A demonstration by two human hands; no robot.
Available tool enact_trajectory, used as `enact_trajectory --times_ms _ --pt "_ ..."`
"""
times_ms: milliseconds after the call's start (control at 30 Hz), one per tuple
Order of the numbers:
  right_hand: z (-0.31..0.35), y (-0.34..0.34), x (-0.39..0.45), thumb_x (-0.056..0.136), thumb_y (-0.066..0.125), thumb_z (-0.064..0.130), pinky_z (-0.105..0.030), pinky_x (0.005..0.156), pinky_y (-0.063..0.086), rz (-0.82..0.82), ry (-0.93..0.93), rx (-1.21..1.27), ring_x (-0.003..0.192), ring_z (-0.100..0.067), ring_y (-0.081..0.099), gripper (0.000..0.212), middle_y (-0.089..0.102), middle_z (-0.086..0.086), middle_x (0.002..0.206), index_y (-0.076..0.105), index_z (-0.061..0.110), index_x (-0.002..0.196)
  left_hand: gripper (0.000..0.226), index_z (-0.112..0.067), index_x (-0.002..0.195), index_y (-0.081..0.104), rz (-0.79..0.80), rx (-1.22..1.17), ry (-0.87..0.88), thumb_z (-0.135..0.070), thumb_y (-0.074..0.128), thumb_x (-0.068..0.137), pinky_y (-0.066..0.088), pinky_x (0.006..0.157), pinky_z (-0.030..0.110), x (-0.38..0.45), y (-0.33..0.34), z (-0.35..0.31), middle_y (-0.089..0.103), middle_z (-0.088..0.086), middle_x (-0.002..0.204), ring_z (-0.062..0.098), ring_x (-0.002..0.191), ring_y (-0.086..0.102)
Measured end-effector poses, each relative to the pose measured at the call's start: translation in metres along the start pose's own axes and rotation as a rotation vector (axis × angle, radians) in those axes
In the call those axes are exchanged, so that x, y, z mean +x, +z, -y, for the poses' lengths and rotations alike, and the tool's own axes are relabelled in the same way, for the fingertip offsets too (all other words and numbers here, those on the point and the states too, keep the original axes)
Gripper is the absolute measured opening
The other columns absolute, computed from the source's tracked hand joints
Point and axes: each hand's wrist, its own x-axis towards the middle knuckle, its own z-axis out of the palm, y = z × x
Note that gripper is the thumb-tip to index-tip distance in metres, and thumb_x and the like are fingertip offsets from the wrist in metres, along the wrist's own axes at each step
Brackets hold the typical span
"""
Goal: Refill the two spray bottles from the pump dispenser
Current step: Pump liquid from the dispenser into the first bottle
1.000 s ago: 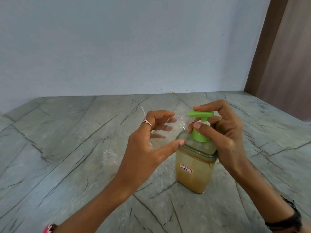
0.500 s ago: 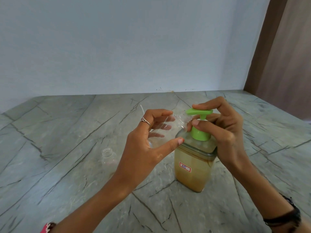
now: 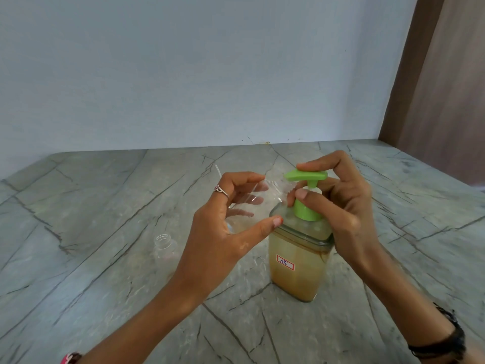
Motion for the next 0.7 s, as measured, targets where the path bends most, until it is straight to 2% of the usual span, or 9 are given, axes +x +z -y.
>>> enact_trajectory --times_ms 100,200,267,333,433,533,600,700 --pt "0.001 0.000 0.000 0.082 0.053 0.027 -0.051 0.059 0.049 0.009 -0.025 -0.019 0.063 -0.035 0.063 0.016 0.066 -0.016 0.075 0.057 0.026 0.098 0.046 -0.036 0.108 0.052 0.000 -0.004 0.002 -0.038 0.072 0.067 0.050 0.079 0.014 0.000 0.000 -0.001 0.064 -0.019 0.109 0.003 0.100 0.063" --pt "0.005 0.002 0.003 0.083 0.050 0.042 -0.036 0.058 0.053 -0.020 0.054 -0.018 0.062 -0.024 0.066 0.033 0.069 -0.010 0.072 0.058 0.016 0.100 0.046 -0.035 0.108 0.052 -0.002 -0.015 -0.001 -0.037 0.072 0.067 0.050 0.079 0.014 0.000 0.000 -0.001 0.064 -0.018 0.109 0.004 0.100 0.064" --pt "0.008 0.003 0.005 0.085 0.049 0.053 -0.024 0.061 0.053 -0.030 0.122 -0.031 0.062 -0.017 0.066 0.039 0.069 -0.008 0.067 0.067 0.018 0.088 0.046 -0.036 0.108 0.052 -0.003 -0.012 0.000 -0.037 0.072 0.067 0.050 0.079 0.015 0.000 0.000 -0.001 0.064 -0.019 0.108 0.003 0.100 0.063" --pt "0.011 0.003 0.007 0.087 0.043 0.056 -0.019 0.063 0.052 -0.035 0.231 -0.055 0.063 -0.015 0.067 0.052 0.070 -0.009 0.065 0.073 0.017 0.071 0.045 -0.037 0.108 0.052 -0.001 -0.009 0.000 -0.038 0.072 0.067 0.050 0.079 0.015 0.000 0.000 -0.001 0.064 -0.020 0.108 0.002 0.099 0.063" --pt "0.017 0.003 0.009 0.080 0.037 0.059 -0.020 0.068 0.052 -0.020 0.371 -0.100 0.065 -0.012 0.068 0.064 0.071 -0.009 0.065 0.071 0.007 0.068 0.046 -0.036 0.108 0.052 -0.001 -0.011 -0.003 -0.038 0.072 0.067 0.050 0.080 0.014 0.001 0.000 -0.001 0.064 -0.020 0.110 0.002 0.100 0.063" --pt "0.025 0.006 0.011 0.077 0.044 0.070 -0.027 0.076 0.046 -0.004 0.457 -0.135 0.064 -0.007 0.066 0.067 0.071 -0.002 0.064 0.069 0.011 0.061 0.046 -0.037 0.108 0.052 0.000 -0.009 -0.002 -0.038 0.072 0.067 0.050 0.080 0.015 0.001 0.001 -0.001 0.063 -0.020 0.109 0.002 0.100 0.063" --pt "0.028 0.007 0.013 0.071 0.042 0.069 -0.031 0.080 0.044 0.014 0.514 -0.160 0.063 -0.005 0.065 0.063 0.071 0.000 0.064 0.070 0.015 0.055 0.045 -0.037 0.108 0.052 -0.004 -0.010 0.001 -0.037 0.072 0.067 0.051 0.079 0.015 0.000 0.001 -0.001 0.063 -0.020 0.110 0.002 0.100 0.063" --pt "0.031 0.005 0.016 0.075 0.046 0.054 -0.030 0.076 0.046 0.046 0.596 -0.116 0.062 -0.007 0.062 0.048 0.071 0.001 0.065 0.071 0.020 0.053 0.045 -0.038 0.107 0.052 -0.008 -0.007 0.006 -0.037 0.072 0.067 0.051 0.080 0.017 0.000 0.000 0.000 0.063 -0.020 0.110 0.003 0.100 0.063"
